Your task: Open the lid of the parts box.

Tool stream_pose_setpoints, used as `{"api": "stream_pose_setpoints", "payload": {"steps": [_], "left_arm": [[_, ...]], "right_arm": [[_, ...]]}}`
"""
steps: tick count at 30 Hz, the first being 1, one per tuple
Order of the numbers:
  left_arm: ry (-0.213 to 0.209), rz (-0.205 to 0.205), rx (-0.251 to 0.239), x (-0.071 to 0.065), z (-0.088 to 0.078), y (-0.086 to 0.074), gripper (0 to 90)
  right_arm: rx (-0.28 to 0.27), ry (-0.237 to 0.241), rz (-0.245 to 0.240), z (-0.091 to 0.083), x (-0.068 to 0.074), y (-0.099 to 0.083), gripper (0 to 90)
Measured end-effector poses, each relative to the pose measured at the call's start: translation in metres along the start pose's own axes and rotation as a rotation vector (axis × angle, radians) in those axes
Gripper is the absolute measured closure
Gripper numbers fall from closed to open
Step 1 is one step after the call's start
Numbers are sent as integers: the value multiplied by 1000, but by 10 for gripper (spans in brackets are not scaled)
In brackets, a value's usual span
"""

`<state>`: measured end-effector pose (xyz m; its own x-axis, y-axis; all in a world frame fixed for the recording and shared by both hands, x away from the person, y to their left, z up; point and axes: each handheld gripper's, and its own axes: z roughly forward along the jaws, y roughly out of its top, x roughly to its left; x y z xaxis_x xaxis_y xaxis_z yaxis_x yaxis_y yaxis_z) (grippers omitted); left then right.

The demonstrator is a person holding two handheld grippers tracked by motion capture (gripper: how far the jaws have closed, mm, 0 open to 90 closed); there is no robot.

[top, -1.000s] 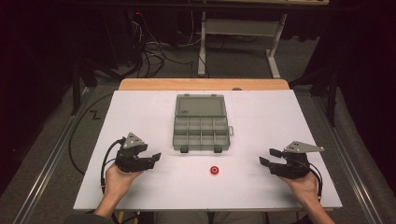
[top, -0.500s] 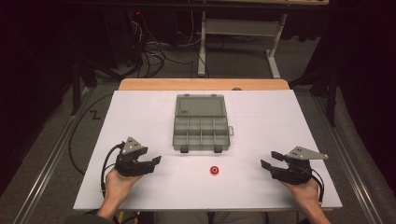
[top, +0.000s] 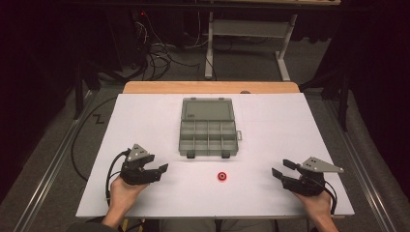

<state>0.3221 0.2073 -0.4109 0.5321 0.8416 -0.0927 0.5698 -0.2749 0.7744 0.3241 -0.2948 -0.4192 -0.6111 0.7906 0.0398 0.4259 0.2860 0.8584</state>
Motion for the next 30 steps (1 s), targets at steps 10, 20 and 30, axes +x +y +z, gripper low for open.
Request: {"api": "stream_pose_setpoints", "payload": {"steps": [10,20,30], "left_arm": [[0,9,38,-4,2,7,358],[-19,52,80,-13,11,17,356],[-54,87,113,-24,26,28,392]], "right_arm": [[-24,-28,0,-3,0,-3,413],[-14,-29,13,0,1,-3,405],[-31,-32,23,-1,0,-4,399]]}}
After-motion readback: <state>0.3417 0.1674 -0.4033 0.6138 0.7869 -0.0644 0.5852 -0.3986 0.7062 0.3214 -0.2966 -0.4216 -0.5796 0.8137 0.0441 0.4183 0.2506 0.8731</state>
